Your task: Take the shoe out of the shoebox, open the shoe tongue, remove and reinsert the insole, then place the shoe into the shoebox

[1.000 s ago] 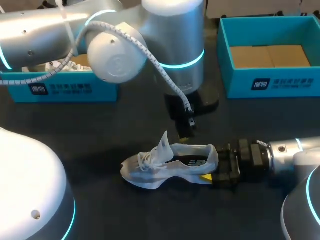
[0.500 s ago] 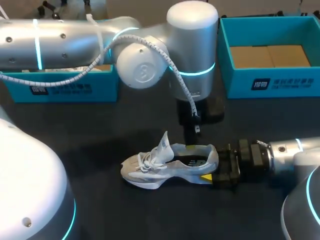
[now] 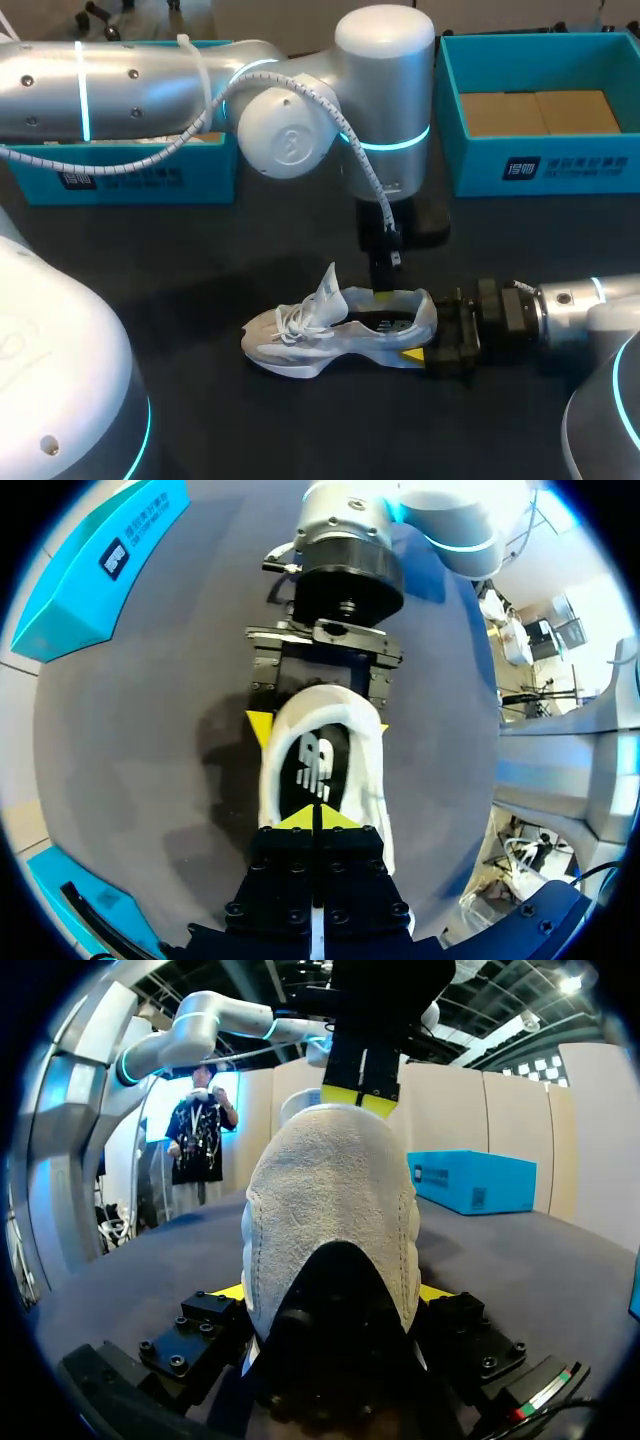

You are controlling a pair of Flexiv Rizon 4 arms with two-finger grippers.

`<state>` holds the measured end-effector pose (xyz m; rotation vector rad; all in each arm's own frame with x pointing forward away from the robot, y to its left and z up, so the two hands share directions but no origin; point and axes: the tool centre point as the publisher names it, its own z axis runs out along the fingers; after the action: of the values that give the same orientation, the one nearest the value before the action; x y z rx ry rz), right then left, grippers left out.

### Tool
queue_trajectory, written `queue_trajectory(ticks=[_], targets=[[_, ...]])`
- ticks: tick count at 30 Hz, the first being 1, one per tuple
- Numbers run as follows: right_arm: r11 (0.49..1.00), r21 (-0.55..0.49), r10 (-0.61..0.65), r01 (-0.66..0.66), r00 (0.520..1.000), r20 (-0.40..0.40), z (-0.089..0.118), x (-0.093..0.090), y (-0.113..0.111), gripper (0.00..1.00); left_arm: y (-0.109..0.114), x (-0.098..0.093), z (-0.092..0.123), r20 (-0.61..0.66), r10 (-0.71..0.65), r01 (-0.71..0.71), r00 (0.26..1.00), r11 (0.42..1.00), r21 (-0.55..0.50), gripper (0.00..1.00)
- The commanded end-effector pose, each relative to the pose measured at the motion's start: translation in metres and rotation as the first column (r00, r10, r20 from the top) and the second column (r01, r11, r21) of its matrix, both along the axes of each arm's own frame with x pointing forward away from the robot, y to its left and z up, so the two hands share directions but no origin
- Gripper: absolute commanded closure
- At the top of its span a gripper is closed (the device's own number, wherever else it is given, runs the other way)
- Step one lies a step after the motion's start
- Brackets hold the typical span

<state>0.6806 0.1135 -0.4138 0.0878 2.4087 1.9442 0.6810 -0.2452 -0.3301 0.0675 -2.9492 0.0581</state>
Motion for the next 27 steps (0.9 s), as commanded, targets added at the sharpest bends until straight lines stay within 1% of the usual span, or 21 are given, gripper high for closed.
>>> queue_trajectory(ticks=[1,5,14,20,27], targets=[[1.0,-0.005,0.0,0.0,1.0,-0.001,0.001,-0.001,0.0,1.0,0.0,-0.003,-0.014,-0.007,-0.013,0.013,1.0,1.0,-0.003,1.0],[1.0,-0.005,0.0,0.0,1.0,-0.001,0.001,-0.001,0.0,1.0,0.001,-0.004,-0.022,-0.005,-0.018,0.018,1.0,1.0,0.0,1.0],[1.0,-0.005,0.0,0.0,1.0,-0.001,0.001,-0.001,0.0,1.0,0.011,-0.008,-0.03,-0.006,-0.034,0.034,0.999,0.999,0.007,1.0],[1.0,-0.005,0.0,0.0,1.0,-0.001,0.001,-0.001,0.0,1.0,0.016,-0.014,-0.04,-0.015,-0.045,0.045,0.999,0.998,0.047,1.0],[1.0,-0.005,0.0,0.0,1.0,-0.001,0.001,-0.001,0.0,1.0,0.029,-0.018,-0.052,-0.052,-0.051,0.055,0.997,0.995,0.082,1.0]])
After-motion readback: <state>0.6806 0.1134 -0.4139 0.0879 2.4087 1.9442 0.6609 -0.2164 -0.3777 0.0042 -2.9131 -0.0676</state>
